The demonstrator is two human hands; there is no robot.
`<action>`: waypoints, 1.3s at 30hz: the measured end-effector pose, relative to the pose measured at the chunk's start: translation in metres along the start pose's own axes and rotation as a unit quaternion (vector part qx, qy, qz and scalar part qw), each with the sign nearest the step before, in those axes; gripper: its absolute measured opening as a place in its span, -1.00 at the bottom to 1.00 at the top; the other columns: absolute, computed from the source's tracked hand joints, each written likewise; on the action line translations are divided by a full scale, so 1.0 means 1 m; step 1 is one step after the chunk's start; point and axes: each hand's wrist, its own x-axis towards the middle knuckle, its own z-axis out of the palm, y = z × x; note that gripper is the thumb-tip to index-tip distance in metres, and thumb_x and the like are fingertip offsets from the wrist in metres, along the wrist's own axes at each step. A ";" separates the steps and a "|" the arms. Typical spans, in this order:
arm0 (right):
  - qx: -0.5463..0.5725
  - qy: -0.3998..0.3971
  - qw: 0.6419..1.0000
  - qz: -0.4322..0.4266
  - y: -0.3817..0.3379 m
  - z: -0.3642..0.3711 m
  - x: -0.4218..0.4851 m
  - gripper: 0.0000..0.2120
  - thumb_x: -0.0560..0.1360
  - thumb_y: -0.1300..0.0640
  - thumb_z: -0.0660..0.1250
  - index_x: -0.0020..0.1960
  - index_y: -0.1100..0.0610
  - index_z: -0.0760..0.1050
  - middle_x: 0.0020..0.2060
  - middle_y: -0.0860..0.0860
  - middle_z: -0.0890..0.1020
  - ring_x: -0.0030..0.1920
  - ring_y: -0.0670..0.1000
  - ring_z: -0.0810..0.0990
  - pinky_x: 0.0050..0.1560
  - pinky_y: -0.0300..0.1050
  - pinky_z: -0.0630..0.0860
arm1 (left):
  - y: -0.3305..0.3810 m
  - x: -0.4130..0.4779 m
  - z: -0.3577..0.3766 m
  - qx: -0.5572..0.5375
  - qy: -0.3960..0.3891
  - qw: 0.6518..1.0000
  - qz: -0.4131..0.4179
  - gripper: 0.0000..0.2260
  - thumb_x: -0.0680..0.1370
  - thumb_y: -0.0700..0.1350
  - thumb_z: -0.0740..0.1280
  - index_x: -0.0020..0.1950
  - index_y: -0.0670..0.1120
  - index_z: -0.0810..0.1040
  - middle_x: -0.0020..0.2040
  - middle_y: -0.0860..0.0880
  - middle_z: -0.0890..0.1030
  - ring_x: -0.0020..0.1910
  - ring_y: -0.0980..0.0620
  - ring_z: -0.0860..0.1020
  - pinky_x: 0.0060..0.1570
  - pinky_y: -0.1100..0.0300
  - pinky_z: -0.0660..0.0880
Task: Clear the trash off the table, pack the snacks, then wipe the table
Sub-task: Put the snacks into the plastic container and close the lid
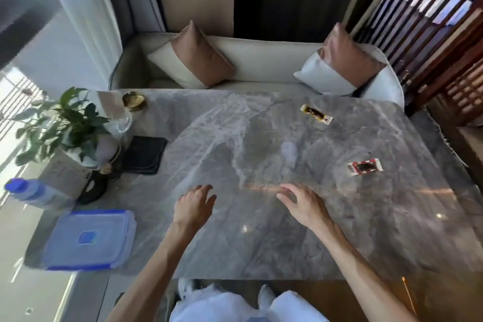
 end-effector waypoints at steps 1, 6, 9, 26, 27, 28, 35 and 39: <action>0.004 -0.004 1.000 -0.002 -0.013 0.008 0.004 -0.70 0.52 -0.08 0.34 0.18 0.03 0.58 0.07 -0.05 0.67 0.11 -0.01 0.63 0.04 -0.22 0.46 | -0.013 0.001 -0.006 0.000 0.006 1.000 -0.001 -0.66 0.60 0.08 0.20 0.35 0.04 0.45 0.23 -0.01 0.58 0.17 -0.10 0.58 0.10 0.03 0.49; 0.022 -0.042 0.998 -0.045 -0.105 0.071 0.030 -0.68 0.52 -0.09 0.33 0.22 0.00 0.57 0.07 -0.08 0.67 0.12 -0.01 0.62 0.09 -0.18 0.46 | -0.111 -0.005 -0.037 -0.020 0.028 0.997 -0.063 -0.67 0.60 0.06 0.20 0.34 0.02 0.46 0.22 -0.05 0.59 0.19 -0.15 0.56 0.11 0.00 0.48; 0.031 -0.113 0.991 -0.058 -0.168 0.129 0.044 -0.50 0.53 -0.14 0.30 0.42 0.01 0.39 0.16 -0.09 0.64 0.18 0.02 0.60 0.11 -0.13 0.46 | -0.184 -0.026 -0.048 -0.052 0.054 0.987 -0.145 -0.71 0.59 0.01 0.20 0.27 -0.03 0.49 0.18 -0.10 0.60 0.17 -0.20 0.55 0.06 -0.02 0.48; 0.013 -0.397 0.918 -0.014 -0.383 0.311 0.086 -0.47 0.58 -0.13 0.22 0.45 0.14 0.33 0.38 0.13 0.48 0.36 0.12 0.46 0.35 -0.07 0.35 | -0.300 -0.120 -0.003 -0.719 0.116 0.463 -0.505 -0.63 0.57 -0.05 0.33 0.31 -0.18 0.38 0.17 -0.17 0.53 -0.04 -0.13 0.56 -0.22 0.04 0.54; 0.015 -0.394 0.919 -0.013 -0.379 0.310 0.085 -0.53 0.58 -0.13 0.22 0.38 0.12 0.42 0.31 0.12 0.54 0.30 0.13 0.51 0.33 -0.04 0.40 | -0.293 -0.118 -0.001 -0.738 0.118 0.455 -0.485 -0.65 0.59 -0.09 0.31 0.33 -0.17 0.38 0.18 -0.17 0.56 -0.02 -0.15 0.59 -0.25 0.04 0.56; 0.014 -0.388 0.922 -0.011 -0.374 0.306 0.084 -0.57 0.57 -0.14 0.22 0.28 0.12 0.48 0.23 0.11 0.59 0.24 0.14 0.55 0.30 0.00 0.44 | -0.288 -0.116 0.000 -0.747 0.128 0.449 -0.473 -0.66 0.59 -0.14 0.29 0.36 -0.15 0.37 0.23 -0.17 0.56 0.07 -0.20 0.60 -0.17 -0.05 0.60; 0.198 -0.281 0.931 0.122 -0.261 0.238 0.076 -0.72 0.59 0.02 0.27 0.13 0.19 0.62 0.00 0.08 0.67 -0.04 -0.03 0.58 -0.09 -0.20 0.53 | -0.232 -0.085 0.012 -0.731 0.082 0.505 -0.451 -0.53 0.54 -0.35 0.27 0.42 -0.09 0.32 0.26 -0.25 0.54 0.00 -0.14 0.56 -0.09 -0.16 0.58; 0.321 -0.204 0.900 0.212 -0.159 0.177 0.052 -0.74 0.56 0.11 0.33 0.17 0.24 0.57 0.02 0.13 0.65 -0.15 -0.05 0.58 -0.18 -0.26 0.51 | -0.160 -0.053 0.027 -0.697 -0.010 0.604 -0.386 -0.53 0.55 -0.33 0.28 0.42 -0.04 0.34 0.10 -0.17 0.57 -0.19 -0.03 0.56 -0.31 0.08 0.61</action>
